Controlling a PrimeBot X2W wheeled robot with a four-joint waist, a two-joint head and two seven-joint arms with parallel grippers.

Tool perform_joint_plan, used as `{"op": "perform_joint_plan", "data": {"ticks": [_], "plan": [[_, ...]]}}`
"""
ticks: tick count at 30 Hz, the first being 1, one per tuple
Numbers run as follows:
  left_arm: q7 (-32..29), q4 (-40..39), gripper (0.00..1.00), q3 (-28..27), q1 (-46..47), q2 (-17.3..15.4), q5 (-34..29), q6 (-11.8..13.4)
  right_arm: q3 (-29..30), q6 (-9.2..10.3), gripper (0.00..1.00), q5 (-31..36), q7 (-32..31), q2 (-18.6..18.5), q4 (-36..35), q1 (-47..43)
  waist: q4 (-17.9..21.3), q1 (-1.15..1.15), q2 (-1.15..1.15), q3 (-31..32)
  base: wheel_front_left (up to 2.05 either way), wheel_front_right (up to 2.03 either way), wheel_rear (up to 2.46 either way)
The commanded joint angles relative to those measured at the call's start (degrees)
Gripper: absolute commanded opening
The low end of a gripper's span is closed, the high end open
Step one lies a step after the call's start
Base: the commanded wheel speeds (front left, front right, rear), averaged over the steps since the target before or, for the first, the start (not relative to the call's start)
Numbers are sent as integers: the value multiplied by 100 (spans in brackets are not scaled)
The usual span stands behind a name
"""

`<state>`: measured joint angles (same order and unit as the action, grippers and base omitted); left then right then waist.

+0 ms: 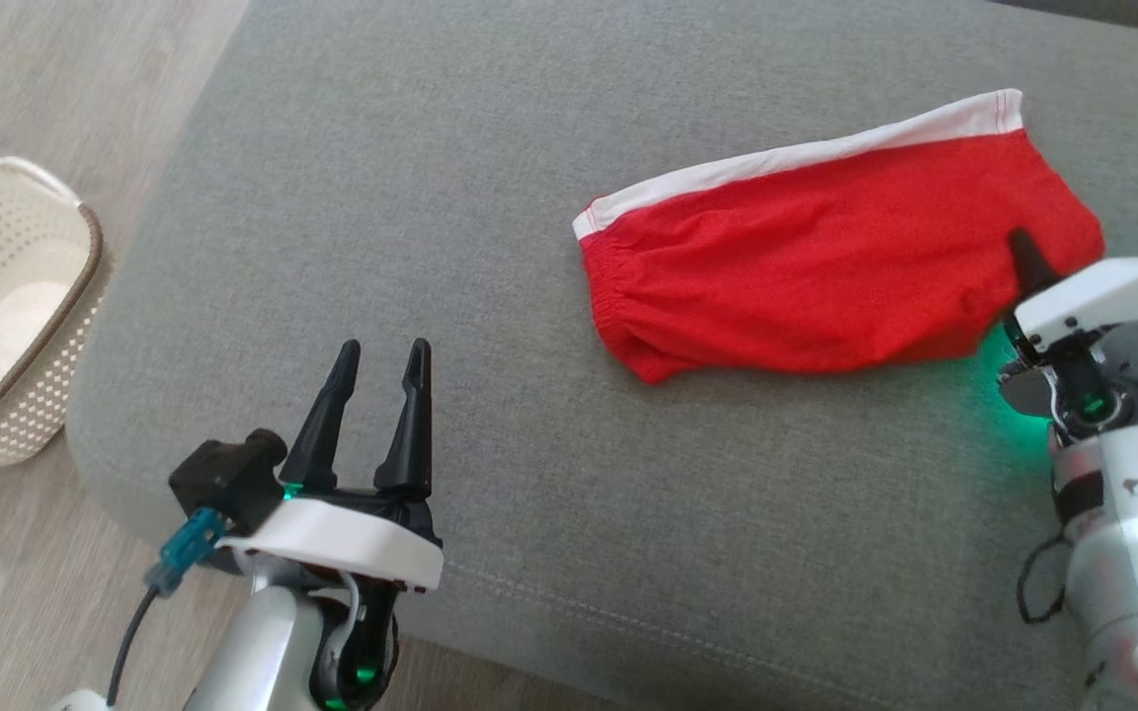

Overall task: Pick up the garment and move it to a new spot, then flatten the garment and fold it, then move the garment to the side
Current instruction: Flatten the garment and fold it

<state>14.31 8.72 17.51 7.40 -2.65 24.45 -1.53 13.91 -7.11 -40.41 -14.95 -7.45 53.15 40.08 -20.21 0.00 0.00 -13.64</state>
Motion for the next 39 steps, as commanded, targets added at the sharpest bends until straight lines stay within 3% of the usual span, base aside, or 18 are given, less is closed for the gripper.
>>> {"op": "perform_joint_plan", "data": {"ticks": [1, 11, 25, 35, 39], "plan": [[69, -154, 100, -214, 174, -23, 18, 2, -128, -37, 0, -79, 176, 50, -254, -63, 49, 0, 0, 33, 0, 0, 0], [69, -91, 100, -281, 133, -23, -32, -40, 0, -37, 0, -63, 1375, -54, -596, -570, 441, 0, 0, 227, 0, 0, 0], [69, -26, 100, -242, 158, -22, -87, -90, 189, -37, 0, 1133, 1989, 105, -157, -506, 793, 0, 0, 343, 0, 0, 0], [69, 52, 100, -267, 65, -22, -19, -105, -222, -37, 0, 1544, 2367, 176, -337, -432, 708, 0, 0, 478, 0, 0, 0], [69, 80, 100, -266, 9, -22, -9, -99, -843, -37, 0, 1544, 2482, 285, -769, -522, 675, 0, 0, 586, 0, 0, 0]]}}
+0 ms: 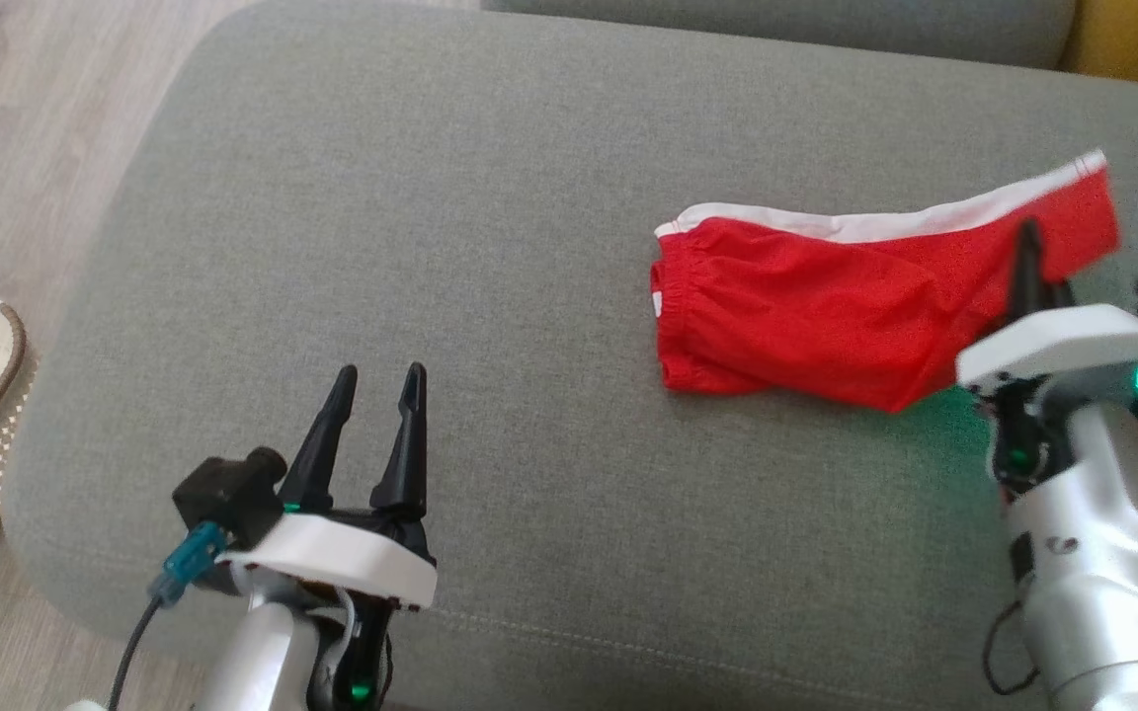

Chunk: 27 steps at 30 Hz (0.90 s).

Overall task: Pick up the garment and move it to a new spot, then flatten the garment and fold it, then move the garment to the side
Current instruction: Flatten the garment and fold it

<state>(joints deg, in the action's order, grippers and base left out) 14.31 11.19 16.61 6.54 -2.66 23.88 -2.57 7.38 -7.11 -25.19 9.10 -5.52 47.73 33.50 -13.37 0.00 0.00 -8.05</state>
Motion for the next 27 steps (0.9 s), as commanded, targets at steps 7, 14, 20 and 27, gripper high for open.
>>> {"op": "perform_joint_plan", "data": {"ticks": [7, 14, 20, 27], "plan": [[69, -140, 100, -198, 54, -21, 26, -7, -1349, -37, 0, -192, 10, 199, -854, -102, -43, 0, 0, 151, 0, 0, 0], [69, -170, 100, -192, 36, -21, 44, -1, -2259, -37, 0, -278, -121, 210, -1091, -303, -143, 0, 0, 105, 0, 0, 0], [69, -156, 100, -187, 50, -21, 65, 7, -2656, -37, 0, -392, -72, 216, -1098, -277, -233, 0, 0, 55, 0, 0, 0], [69, -139, 100, -174, 62, -21, 99, 31, -3088, -37, 0, -558, -187, 212, -855, -234, -309, 0, 0, 65, 0, 0, 0]]}}
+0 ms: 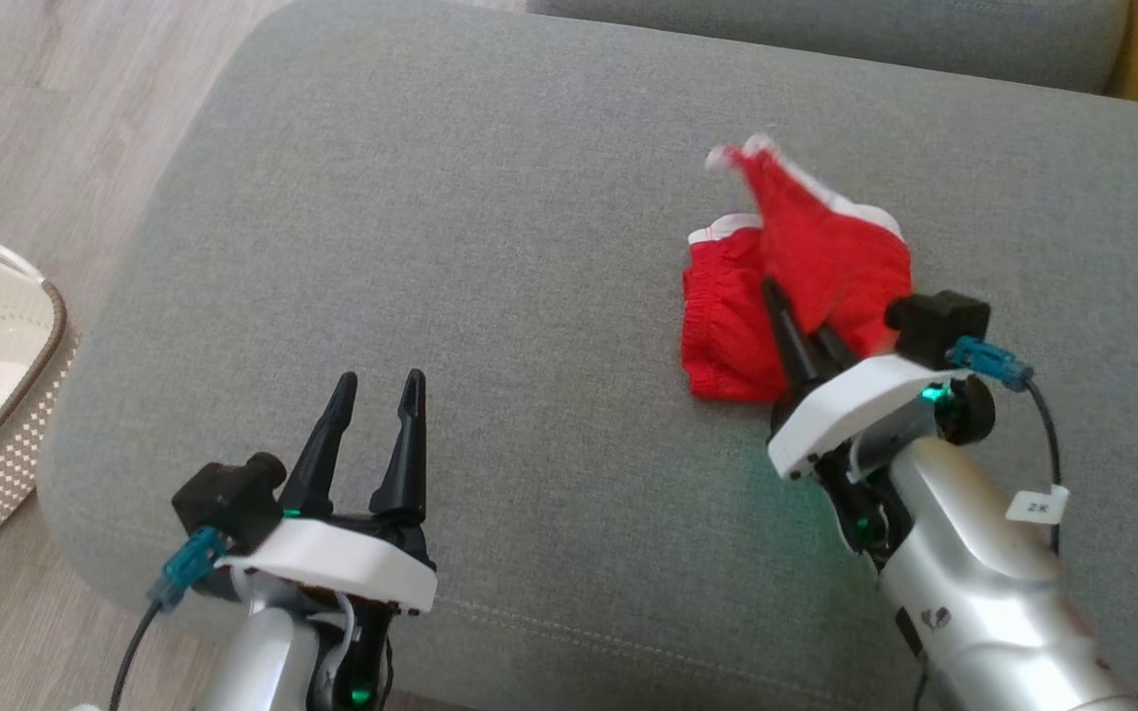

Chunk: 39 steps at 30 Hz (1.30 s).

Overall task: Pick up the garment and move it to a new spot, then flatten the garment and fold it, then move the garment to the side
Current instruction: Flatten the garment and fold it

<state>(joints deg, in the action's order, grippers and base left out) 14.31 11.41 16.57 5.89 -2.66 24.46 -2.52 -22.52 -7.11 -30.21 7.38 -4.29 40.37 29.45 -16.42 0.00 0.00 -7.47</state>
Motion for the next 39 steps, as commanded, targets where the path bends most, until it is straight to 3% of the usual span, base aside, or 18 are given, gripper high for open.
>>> {"op": "perform_joint_plan", "data": {"ticks": [1, 2, 3, 12, 23, 31, 36, 39], "plan": [[69, -158, 100, -169, 124, -21, 44, 31, -139, -37, 0, -73, -36, 84, -58, 181, -10, 0, 0, 14, 0, 0, 0], [69, -156, 100, -165, 123, -21, 48, 37, -174, -37, 83, -76, -24, 77, -13, 196, -17, 0, 0, 17, 0, 0, 0], [69, -154, 100, -158, 122, -21, 53, 42, -225, -37, 100, -82, -17, 78, 17, 210, -25, 0, 0, 19, 0, 0, 0], [69, -136, 100, -169, 111, -21, 56, 47, -648, -37, 100, -166, 85, 99, 111, 318, -10, 0, 0, 26, 0, 0, 0], [69, -132, 100, -126, 136, -21, 94, 45, -1485, -37, 100, -545, -380, 126, 393, 306, -23, 0, 0, -45, 0, 0, 0], [69, -123, 100, -183, 122, -21, 84, 56, -1718, -37, 100, -970, -446, 82, 351, 366, 55, 0, 0, 38, 0, 0, 0], [69, -180, 100, -263, 117, -21, 35, 46, -1563, -37, 100, -1126, -146, -165, -32, 479, 213, 0, 0, 149, 0, 0, 0], [69, -270, 100, -328, 115, -21, 43, 42, -1326, -37, 100, -895, 175, -481, -251, 551, 347, 0, 0, 221, 0, 0, 0]]}}
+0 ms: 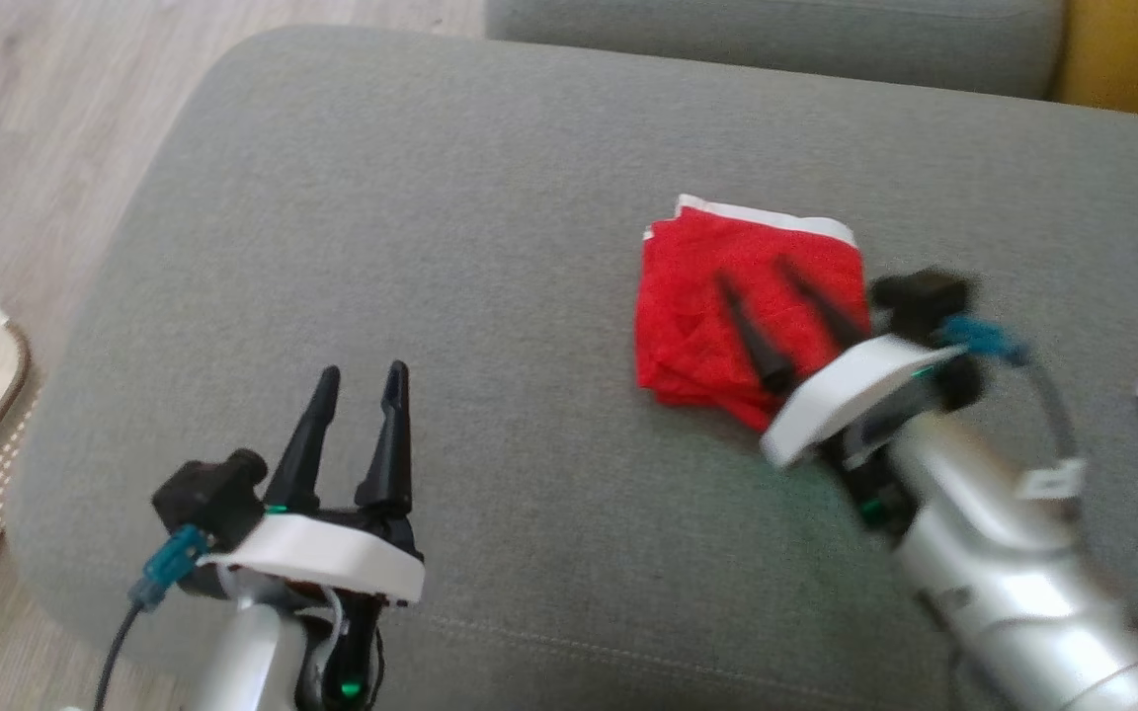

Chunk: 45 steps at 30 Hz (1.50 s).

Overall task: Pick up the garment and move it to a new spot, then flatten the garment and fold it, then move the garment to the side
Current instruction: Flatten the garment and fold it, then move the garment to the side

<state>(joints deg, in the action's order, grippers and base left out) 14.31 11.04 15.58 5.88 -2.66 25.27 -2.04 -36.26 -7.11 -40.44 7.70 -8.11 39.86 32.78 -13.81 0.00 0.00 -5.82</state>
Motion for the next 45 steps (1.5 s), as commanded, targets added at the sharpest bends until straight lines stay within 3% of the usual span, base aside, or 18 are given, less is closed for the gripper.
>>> {"op": "perform_joint_plan", "data": {"ticks": [1, 8, 13, 18, 26, 35, 39, 45], "plan": [[69, -270, 100, -256, 116, -21, -3, -7, 149, -37, 100, 277, 253, -220, -256, 227, 134, 0, 0, 74, 0, 0, 0], [69, -564, 100, -386, 200, -21, 116, 8, 1374, -37, 100, 1558, 632, -785, -738, -101, 468, 0, 0, 140, 0, 0, 0], [69, -690, 100, -437, 302, -21, 107, 17, 2468, -37, 100, 2388, 697, -693, -1305, -657, 671, 0, 0, 115, 0, 0, 0], [69, -651, 100, -402, 315, -21, 13, -39, 3270, -37, 100, 3144, 721, -353, -1883, -1320, 845, 0, 0, 83, 0, 0, 0], [69, -572, 100, -462, 69, -21, -250, -120, 3723, -37, 100, 3784, 729, 181, -2508, -2130, 1081, 0, 0, 105, 0, 0, 0], [69, -730, 100, -326, -89, -21, -379, -122, 3782, -37, 100, 3933, 729, 383, -2573, -2283, 1192, 0, 0, 26, 0, 0, 0], [69, -750, 100, -254, -39, -21, -357, -102, 3589, -37, 100, 3806, 720, 405, -2328, -2109, 1159, 0, 0, -64, 0, 0, 0], [69, -681, 100, -195, 105, -21, -382, -160, 3104, -37, 100, 2910, 238, 418, -1810, -1532, 991, 0, 0, -316, 0, 0, 0]]}}
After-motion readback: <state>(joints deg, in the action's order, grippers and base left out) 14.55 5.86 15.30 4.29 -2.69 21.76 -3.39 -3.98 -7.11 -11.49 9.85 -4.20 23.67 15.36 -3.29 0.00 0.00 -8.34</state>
